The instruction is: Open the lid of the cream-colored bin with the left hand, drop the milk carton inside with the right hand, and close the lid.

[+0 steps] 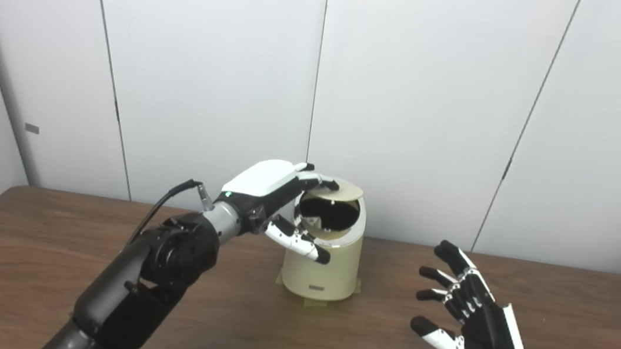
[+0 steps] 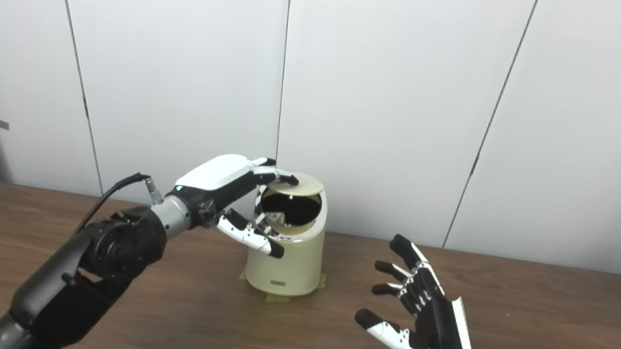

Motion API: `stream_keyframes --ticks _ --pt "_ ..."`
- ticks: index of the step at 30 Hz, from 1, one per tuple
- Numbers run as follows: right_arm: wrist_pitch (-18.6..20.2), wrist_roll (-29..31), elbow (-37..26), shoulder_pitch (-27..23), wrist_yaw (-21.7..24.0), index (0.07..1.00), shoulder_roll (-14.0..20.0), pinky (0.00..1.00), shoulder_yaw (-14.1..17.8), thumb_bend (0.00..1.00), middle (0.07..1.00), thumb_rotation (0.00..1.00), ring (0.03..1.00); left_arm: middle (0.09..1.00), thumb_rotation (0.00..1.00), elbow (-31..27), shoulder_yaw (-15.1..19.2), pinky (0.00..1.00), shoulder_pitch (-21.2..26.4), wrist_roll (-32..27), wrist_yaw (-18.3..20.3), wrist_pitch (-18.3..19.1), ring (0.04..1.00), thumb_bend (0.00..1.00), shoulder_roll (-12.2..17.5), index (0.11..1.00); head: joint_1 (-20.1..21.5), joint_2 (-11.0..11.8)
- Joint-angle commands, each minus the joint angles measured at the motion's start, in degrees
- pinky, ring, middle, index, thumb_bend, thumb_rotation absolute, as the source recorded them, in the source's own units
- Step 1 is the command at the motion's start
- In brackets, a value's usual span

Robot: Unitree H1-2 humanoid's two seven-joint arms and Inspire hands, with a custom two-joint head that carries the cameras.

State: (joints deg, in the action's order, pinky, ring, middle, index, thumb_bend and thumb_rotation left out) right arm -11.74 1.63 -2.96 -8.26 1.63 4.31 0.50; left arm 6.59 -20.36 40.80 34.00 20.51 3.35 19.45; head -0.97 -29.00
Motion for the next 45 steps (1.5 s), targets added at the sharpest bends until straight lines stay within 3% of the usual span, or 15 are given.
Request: stream_keyframes --ticks 1,13,20,27,35,39,45 --pt "-0.9 0.3 -1.2 -2.1 0.0 0.870 -0.2 0.58 0.3 0.81 0.879 0.41 0.758 0.900 0.42 -0.5 0.1 1.00 1.5 0.3 -1.3 -2.0 1.000 0.92 0.0 0.869 0.2 -0.1" --pt "0.6 0.0 -2.7 -2.2 0.0 0.861 -1.0 0.58 0.1 0.82 0.871 0.41 0.759 0.903 0.43 -0.3 -0.5 1.00 -0.1 1.5 -1.0 -3.1 1.000 0.94 -0.3 0.875 0.9 -0.6" --pt "-0.5 -0.5 -2.4 -2.2 -0.1 0.862 -0.7 0.57 0.3 0.82 0.871 0.42 0.751 0.888 0.41 -1.4 -1.6 1.00 -0.7 4.2 -0.6 -2.8 1.000 0.94 0.2 0.863 1.0 -1.1" --pt "0.5 0.4 -3.2 -2.0 0.3 0.858 -0.7 0.57 0.4 0.83 0.874 0.42 0.751 0.846 0.43 -3.2 -4.2 1.00 -0.4 10.3 3.2 -0.4 1.000 0.96 1.4 0.843 0.9 -1.8" --pt "1.2 0.1 -4.2 -1.8 0.2 0.856 -0.7 0.57 0.3 0.82 0.870 0.42 0.744 0.813 0.48 -5.7 -8.0 1.00 0.7 19.0 10.6 3.7 1.000 1.00 2.6 0.792 0.7 -2.3" --pt "1.4 -0.1 -4.2 -1.9 0.0 0.856 -0.9 0.57 0.4 0.82 0.868 0.42 0.742 0.805 0.48 -6.6 -8.7 1.00 0.9 20.2 14.3 4.7 1.000 1.00 2.6 0.781 0.7 -2.3" --pt "1.6 -0.3 -4.4 -1.8 0.0 0.858 -0.9 0.57 0.3 0.83 0.866 0.42 0.743 0.784 0.51 -8.1 -7.8 1.00 0.4 18.5 14.9 4.1 1.000 1.00 2.6 0.757 0.6 -2.6"
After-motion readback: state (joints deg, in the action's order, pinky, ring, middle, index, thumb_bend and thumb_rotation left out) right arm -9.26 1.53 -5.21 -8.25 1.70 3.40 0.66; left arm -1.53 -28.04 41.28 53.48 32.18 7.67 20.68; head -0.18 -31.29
